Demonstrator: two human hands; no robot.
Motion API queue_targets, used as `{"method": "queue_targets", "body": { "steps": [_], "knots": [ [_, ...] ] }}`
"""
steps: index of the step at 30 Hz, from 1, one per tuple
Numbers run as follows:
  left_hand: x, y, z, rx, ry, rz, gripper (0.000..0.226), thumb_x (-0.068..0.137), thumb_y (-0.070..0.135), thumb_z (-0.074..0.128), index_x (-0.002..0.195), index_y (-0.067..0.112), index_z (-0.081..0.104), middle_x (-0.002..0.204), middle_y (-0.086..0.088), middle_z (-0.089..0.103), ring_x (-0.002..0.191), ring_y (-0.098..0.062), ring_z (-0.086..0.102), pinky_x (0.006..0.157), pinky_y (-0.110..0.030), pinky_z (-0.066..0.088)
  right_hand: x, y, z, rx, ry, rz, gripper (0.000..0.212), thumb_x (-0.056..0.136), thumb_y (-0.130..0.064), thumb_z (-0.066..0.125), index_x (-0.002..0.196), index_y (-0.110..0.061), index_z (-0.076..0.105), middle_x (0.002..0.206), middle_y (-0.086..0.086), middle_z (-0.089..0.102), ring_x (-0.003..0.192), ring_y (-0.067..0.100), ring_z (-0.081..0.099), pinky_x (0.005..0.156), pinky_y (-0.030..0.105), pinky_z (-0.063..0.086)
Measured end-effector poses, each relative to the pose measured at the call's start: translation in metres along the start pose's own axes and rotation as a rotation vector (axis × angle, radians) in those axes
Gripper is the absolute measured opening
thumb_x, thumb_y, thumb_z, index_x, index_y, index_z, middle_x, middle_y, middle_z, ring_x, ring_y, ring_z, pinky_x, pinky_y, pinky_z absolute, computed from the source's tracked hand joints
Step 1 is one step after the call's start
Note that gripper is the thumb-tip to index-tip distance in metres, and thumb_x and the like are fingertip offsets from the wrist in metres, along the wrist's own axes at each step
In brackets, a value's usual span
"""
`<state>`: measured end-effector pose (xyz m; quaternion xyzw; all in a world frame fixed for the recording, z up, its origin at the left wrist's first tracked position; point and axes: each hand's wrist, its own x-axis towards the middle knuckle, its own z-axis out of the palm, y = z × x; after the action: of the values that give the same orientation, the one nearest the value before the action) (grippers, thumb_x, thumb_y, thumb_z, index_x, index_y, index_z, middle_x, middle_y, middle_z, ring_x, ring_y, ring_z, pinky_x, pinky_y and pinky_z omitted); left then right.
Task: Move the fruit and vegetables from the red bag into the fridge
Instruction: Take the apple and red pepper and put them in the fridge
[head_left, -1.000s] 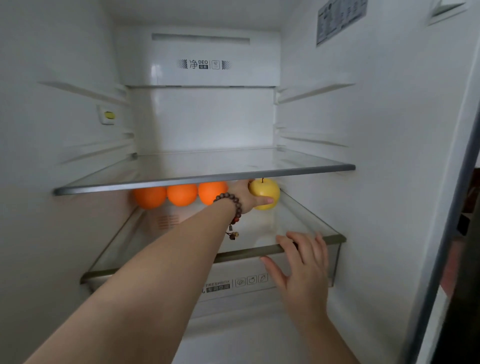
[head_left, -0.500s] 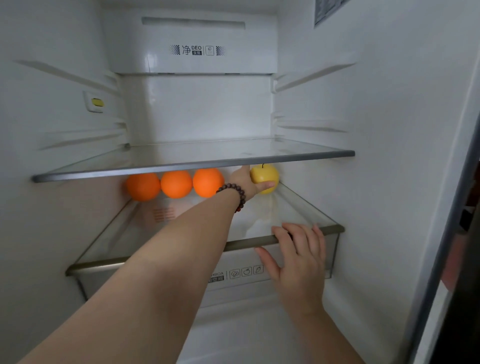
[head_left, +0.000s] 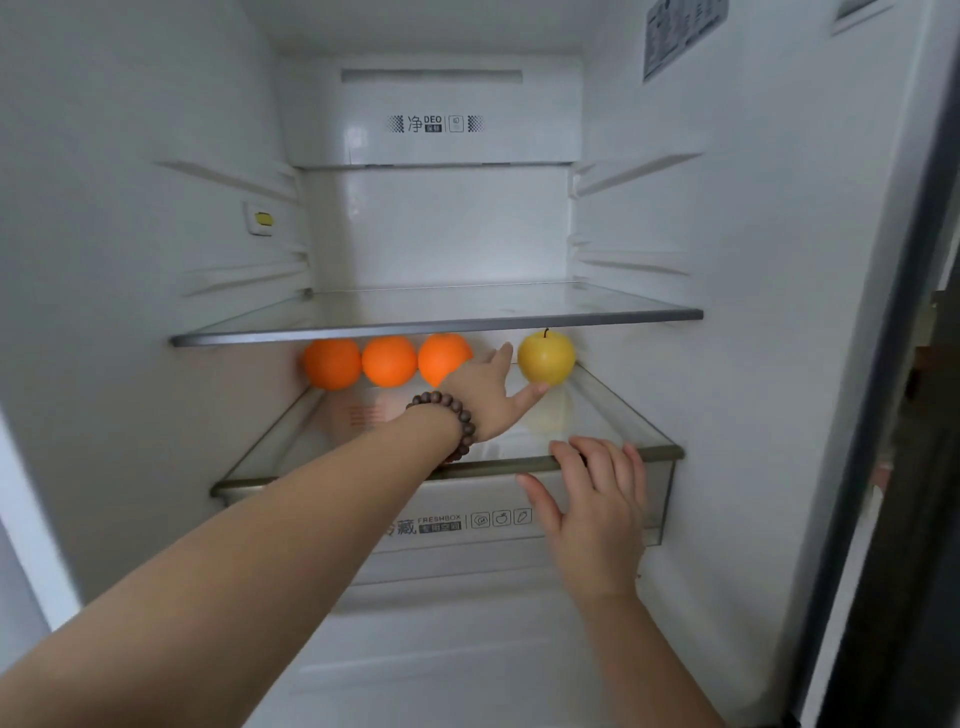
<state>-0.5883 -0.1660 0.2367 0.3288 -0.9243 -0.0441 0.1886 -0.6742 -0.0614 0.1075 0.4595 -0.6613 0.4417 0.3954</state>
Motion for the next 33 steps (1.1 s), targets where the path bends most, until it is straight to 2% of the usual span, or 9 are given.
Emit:
{"method": "queue_targets", "body": {
  "steps": [4,7,12,15,19,22,26,30,33],
  "knots": [
    [-0.050,0.001,-0.012,0.101,0.099,0.000,0.070,0.093,0.058,0.029,0.147,0.015,0.024,0.153,-0.004,0.029,0.140,-0.021,0.025,0.111,-0.035,0.022,0.000,-0.003,-0.005,0.024,-0.048,0.039,0.043,0.088,-0.051,0.051,0.100,-0.013,0.066,0.103,0.005,0.063,0.102,0.025,0.056,0.110,0.044,0.029],
    [-0.086,-0.005,-0.006,0.126,0.114,-0.028,0.069,0.093,0.059,0.026,0.147,0.016,0.022,0.154,-0.004,0.027,0.142,-0.020,0.019,0.116,-0.039,0.016,0.000,-0.007,-0.008,0.063,-0.073,0.072,0.043,0.088,-0.050,0.052,0.102,-0.011,0.065,0.105,0.006,0.063,0.105,0.025,0.055,0.111,0.046,0.028],
    [-0.141,-0.013,0.016,0.009,0.190,-0.067,0.077,0.088,0.065,0.017,0.149,0.018,0.019,0.155,-0.003,0.025,0.144,-0.018,0.015,0.118,-0.036,0.010,0.001,-0.010,-0.019,0.104,-0.173,0.084,0.049,0.085,-0.051,0.052,0.109,-0.009,0.062,0.110,0.007,0.060,0.112,0.025,0.050,0.113,0.047,0.022],
    [-0.164,-0.018,0.027,-0.027,0.252,-0.023,0.083,0.081,0.065,0.007,0.149,0.019,0.018,0.155,-0.002,0.022,0.144,-0.016,0.014,0.119,-0.034,0.007,-0.003,-0.017,-0.031,0.114,-0.286,0.113,0.063,0.084,-0.057,0.044,0.124,-0.010,0.055,0.129,0.009,0.054,0.131,0.024,0.035,0.114,0.046,0.023],
    [-0.186,-0.026,0.038,-0.074,0.258,0.090,0.078,0.083,0.062,0.009,0.150,0.021,0.014,0.156,0.002,0.020,0.144,-0.013,0.011,0.118,-0.032,0.002,-0.018,-0.035,-0.057,0.076,-0.448,0.161,0.074,0.086,-0.062,0.040,0.144,-0.016,0.031,0.154,0.003,0.025,0.144,0.019,0.012,0.117,0.040,0.018],
    [-0.200,-0.035,0.043,-0.115,0.219,0.169,0.078,0.083,0.061,0.008,0.150,0.021,0.011,0.156,0.001,0.019,0.144,-0.014,0.012,0.118,-0.032,0.001,-0.037,-0.056,-0.080,-0.003,-0.484,0.224,0.068,0.090,-0.052,0.044,0.146,-0.015,0.028,0.154,0.006,0.025,0.144,0.020,0.015,0.117,0.034,0.015],
    [-0.222,-0.039,0.054,-0.180,0.120,0.268,0.071,0.089,0.059,0.016,0.150,0.023,0.008,0.157,0.001,0.015,0.145,-0.014,0.010,0.119,-0.035,0.005,-0.078,-0.088,-0.117,-0.111,-0.417,0.369,0.058,0.092,-0.047,0.046,0.140,-0.017,0.038,0.149,0.004,0.034,0.139,0.017,0.025,0.113,0.028,0.019],
    [-0.250,-0.025,0.071,-0.227,0.021,0.375,0.065,0.094,0.053,0.024,0.149,0.022,0.008,0.158,0.001,0.013,0.145,-0.015,0.008,0.119,-0.037,0.006,-0.127,-0.107,-0.172,-0.230,-0.320,0.511,0.048,0.092,-0.042,0.051,0.132,-0.015,0.049,0.139,0.005,0.045,0.132,0.018,0.036,0.109,0.027,0.027],
    [-0.277,0.001,0.085,-0.319,-0.052,0.487,0.065,0.094,0.052,0.026,0.149,0.021,0.011,0.157,0.001,0.015,0.145,-0.015,0.009,0.119,-0.037,0.005,-0.167,-0.120,-0.222,-0.317,-0.260,0.612,0.051,0.090,-0.048,0.046,0.125,-0.012,0.054,0.129,0.008,0.052,0.122,0.023,0.046,0.103,0.031,0.037]
  ]
}}
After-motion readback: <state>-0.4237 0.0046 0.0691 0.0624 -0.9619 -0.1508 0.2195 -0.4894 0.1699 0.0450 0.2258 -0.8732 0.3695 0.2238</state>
